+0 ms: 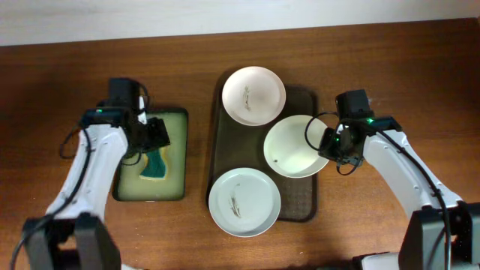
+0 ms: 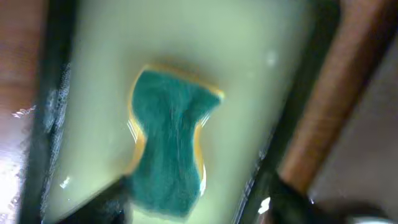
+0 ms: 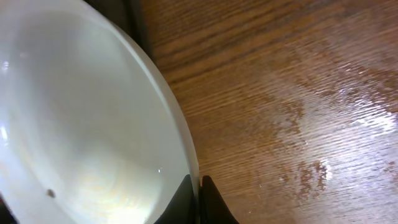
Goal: Clean dirty plates on tray and stack at the side
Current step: 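Dip the sponge into the soapy water tray with the left gripper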
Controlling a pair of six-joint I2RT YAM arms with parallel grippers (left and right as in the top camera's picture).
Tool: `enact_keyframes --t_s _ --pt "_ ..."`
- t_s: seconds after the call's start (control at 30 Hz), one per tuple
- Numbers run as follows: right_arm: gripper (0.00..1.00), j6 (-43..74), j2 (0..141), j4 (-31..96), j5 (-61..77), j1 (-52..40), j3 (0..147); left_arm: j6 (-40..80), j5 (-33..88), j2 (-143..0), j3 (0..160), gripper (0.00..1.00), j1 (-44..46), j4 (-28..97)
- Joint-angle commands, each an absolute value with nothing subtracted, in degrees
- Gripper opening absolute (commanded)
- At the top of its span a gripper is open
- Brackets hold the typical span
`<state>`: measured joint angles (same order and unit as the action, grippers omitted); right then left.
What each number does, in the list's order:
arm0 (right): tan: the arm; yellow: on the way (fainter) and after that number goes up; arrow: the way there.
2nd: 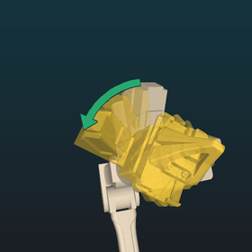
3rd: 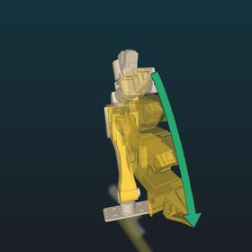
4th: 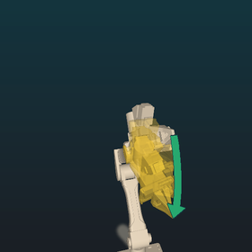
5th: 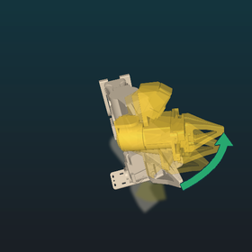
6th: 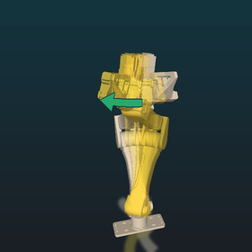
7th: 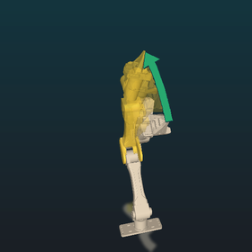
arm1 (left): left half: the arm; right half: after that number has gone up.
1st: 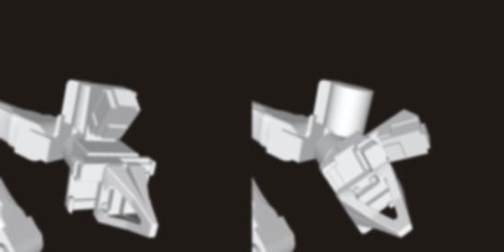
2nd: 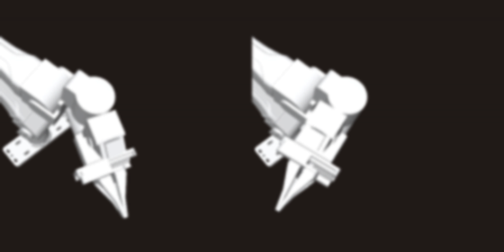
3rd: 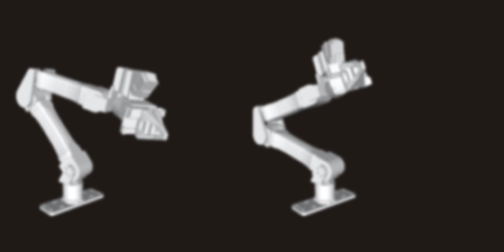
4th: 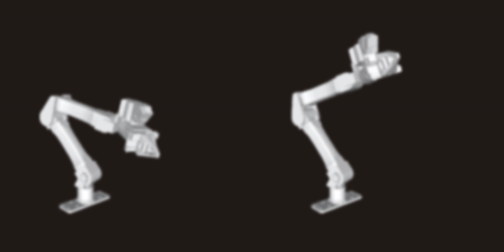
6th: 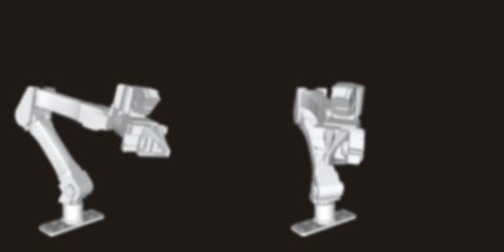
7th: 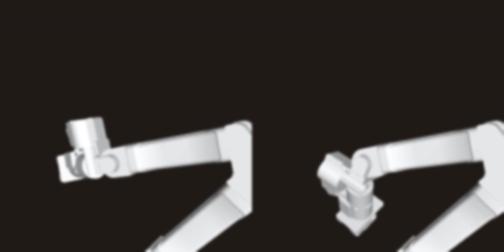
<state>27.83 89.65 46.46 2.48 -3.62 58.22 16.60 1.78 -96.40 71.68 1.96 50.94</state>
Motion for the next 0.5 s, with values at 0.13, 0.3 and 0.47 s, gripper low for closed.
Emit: enact_keyframes --t_s 0.13,0.3,0.47 --pt "0.04 27.9 90.8 46.3 3.2 -3.7 57.9 17.1 2.6 -112.7 67.7 0.00 2.8 45.5" --pt "0.04 27.9 90.8 46.3 3.2 -3.7 57.9 14.9 2.6 -110.4 81.8 0.53 2.8 60.7" --pt "0.04 27.9 90.8 46.3 3.2 -3.7 57.9 15.2 -4.3 -109.9 73.2 0.54 2.8 54.7"
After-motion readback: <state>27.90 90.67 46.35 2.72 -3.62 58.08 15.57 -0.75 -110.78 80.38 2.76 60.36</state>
